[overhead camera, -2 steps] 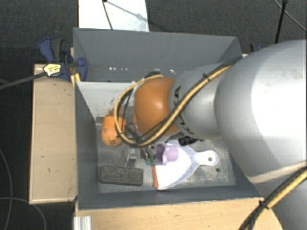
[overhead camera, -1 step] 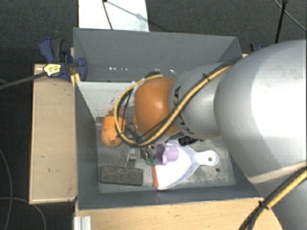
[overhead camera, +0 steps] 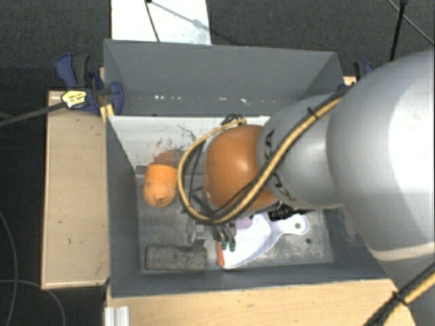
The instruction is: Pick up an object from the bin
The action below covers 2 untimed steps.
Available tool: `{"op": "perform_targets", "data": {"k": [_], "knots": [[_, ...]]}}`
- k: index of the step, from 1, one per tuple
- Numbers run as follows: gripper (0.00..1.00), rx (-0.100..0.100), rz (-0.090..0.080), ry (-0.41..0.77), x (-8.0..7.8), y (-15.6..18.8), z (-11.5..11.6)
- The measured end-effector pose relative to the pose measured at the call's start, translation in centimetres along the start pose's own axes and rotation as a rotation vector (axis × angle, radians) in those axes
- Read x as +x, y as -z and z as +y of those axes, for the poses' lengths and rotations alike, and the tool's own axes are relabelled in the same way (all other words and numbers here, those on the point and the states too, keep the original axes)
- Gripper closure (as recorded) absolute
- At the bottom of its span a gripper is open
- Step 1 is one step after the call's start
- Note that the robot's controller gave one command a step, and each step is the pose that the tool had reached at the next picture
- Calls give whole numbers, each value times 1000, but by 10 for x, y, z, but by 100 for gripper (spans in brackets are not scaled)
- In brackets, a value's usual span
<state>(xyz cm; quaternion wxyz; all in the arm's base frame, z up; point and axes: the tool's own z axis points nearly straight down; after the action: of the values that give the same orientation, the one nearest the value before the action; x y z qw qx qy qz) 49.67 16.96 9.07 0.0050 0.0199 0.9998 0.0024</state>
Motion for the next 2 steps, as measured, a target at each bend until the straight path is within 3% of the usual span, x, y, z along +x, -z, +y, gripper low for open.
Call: {"op": "perform_targets", "data": {"k": [1, 2], "knots": [[100, 3, 8, 27, -9, 9, -12], [100, 4, 7, 28, -29, 22, -42]]}}
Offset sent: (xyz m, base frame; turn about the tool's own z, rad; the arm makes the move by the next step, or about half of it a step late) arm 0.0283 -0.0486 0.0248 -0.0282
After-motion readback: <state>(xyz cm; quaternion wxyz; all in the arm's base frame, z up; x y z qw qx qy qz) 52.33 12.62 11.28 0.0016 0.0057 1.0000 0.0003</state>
